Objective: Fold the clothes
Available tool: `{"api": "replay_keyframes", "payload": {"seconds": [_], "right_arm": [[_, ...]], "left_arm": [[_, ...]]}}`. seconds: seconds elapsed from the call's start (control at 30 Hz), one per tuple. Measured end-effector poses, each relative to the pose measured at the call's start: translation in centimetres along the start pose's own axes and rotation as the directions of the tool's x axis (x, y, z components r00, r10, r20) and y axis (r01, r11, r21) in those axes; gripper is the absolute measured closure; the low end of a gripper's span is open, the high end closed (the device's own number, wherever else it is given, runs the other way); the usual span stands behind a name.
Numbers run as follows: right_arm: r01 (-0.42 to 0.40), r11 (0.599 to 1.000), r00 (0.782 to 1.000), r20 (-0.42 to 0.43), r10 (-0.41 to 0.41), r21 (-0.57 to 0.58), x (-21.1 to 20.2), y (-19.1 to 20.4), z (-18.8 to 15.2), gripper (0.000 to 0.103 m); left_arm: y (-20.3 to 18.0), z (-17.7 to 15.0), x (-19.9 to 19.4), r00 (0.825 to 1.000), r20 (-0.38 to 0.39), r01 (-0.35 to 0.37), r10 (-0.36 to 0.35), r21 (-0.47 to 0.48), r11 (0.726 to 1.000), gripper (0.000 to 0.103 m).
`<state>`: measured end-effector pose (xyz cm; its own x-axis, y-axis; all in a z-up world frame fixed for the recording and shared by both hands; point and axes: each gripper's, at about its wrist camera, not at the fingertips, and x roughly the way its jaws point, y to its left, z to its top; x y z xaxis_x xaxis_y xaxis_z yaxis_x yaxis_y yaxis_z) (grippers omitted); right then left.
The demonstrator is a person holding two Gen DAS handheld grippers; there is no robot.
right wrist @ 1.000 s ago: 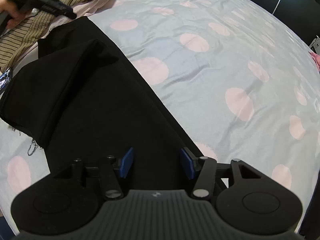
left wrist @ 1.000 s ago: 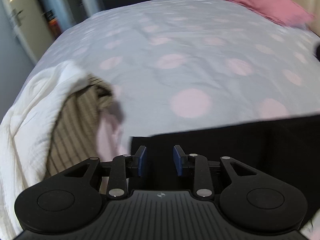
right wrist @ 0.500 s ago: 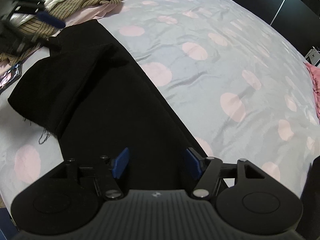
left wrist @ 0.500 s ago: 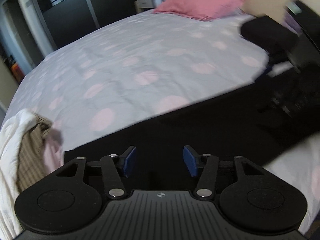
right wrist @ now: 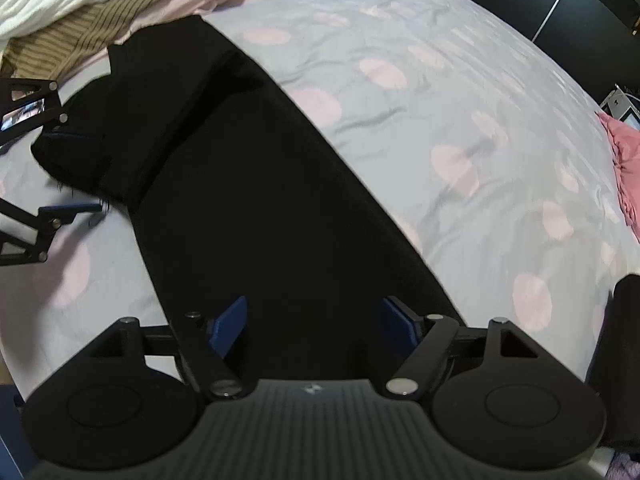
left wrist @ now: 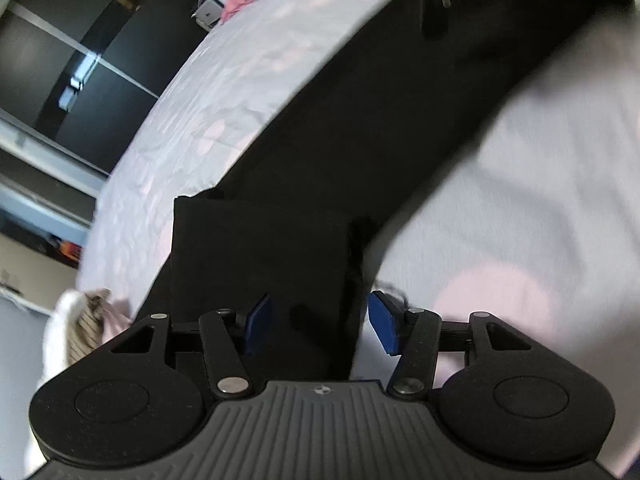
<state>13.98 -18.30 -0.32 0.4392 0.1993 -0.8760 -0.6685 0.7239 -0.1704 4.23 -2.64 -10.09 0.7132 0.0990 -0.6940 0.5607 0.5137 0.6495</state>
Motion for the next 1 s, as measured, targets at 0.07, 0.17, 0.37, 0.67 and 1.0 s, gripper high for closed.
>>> {"api": "replay_keyframes", "payload": {"seconds": [0.07, 0.17, 0.37, 0.67, 1.0], "right_arm": [[0.005, 1.0, 1.0, -0.005, -0.005, 0.004, -0.1, -0.1, -0.5, 0.026], [0.014, 1.0, 1.0, -0.003, -0.014, 0.019, -0.4, -0.5, -1.1, 0.026], [0.021, 0.999, 1.0, -0.009, -0.02, 0.037, -0.6, -1.1, -1.8, 0.026], [0.024, 0.999, 1.0, -0.02, -0.024, 0.026, -0.1, -1.2, -1.5, 0.026], [0.025, 1.0, 0.999, -0.029, -0.024, 0.007, 0.0, -1.0, -1.2, 0.026]], "left_arm": [[-0.6, -0.5, 0.5, 0.999, 0.002, -0.041, 0.041, 0.055, 0.998, 0.051], [-0.6, -0.7, 0.6, 0.998, -0.005, -0.069, 0.07, 0.07, 0.995, 0.051], [1.2, -1.4, 1.1, 0.99, -0.065, -0.121, 0.125, 0.055, 0.991, 0.08], [12.8, -2.2, -0.3, 0.998, -0.058, -0.022, -0.004, -0.429, 0.903, 0.092], [22.2, -7.4, 5.0, 0.996, -0.057, -0.091, 0.071, -0.658, 0.747, 0.073]]}}
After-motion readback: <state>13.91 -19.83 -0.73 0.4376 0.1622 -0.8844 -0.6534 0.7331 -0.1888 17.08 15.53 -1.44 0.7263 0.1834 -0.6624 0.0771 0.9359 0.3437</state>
